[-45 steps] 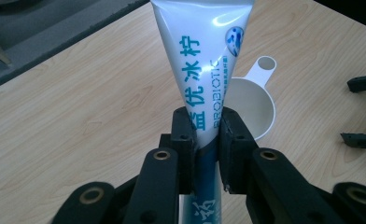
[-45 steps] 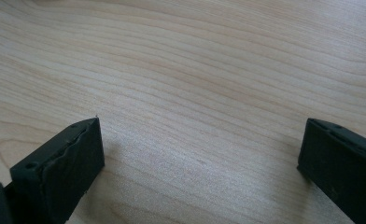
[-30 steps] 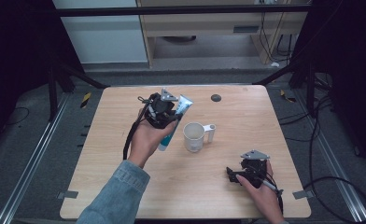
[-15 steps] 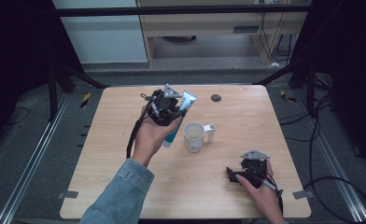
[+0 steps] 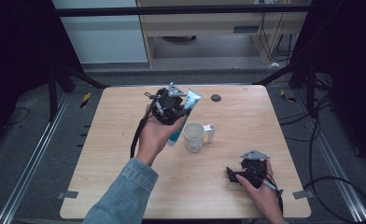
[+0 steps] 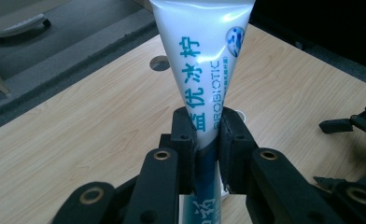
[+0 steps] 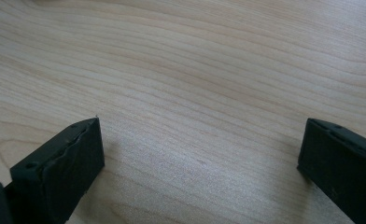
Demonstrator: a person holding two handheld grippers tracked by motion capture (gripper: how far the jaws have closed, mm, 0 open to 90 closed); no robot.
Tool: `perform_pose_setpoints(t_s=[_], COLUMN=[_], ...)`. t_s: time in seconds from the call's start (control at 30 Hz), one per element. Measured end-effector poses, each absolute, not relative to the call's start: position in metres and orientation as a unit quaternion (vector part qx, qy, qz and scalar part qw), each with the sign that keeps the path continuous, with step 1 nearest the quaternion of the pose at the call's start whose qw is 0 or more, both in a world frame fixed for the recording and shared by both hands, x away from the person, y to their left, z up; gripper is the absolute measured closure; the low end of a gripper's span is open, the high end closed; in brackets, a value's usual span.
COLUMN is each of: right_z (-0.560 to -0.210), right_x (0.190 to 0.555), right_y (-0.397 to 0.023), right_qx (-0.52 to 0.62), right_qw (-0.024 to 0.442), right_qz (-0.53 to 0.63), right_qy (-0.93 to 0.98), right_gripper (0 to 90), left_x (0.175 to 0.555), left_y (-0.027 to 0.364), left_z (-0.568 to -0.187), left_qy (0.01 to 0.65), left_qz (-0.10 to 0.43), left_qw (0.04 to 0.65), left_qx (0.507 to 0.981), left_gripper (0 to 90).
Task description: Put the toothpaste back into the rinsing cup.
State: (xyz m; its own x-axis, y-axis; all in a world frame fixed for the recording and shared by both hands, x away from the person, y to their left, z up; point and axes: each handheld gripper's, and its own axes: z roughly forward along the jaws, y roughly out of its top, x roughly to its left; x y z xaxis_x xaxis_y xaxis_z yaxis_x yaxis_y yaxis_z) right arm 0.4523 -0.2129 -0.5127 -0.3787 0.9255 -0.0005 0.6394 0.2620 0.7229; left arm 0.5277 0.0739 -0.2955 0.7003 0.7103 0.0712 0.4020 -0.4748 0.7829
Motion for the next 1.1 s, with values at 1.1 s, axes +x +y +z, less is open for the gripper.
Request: perform_pose_setpoints(t_s=[1.1], right_z=[-0.513], right_x=[0.452], right_y=[-0.213], right_qx=[0.512], right_qw=[0.220], right_qz=[0.326], right_qy=[0.764], right_gripper=[0.4], left_x=[0.525], left_y=[0.053], left_z=[-0.288], left_qy=[0.325], left_qz=[0.209], left_qw=[0.414], left_qx=[0.824], left_gripper=[77.6])
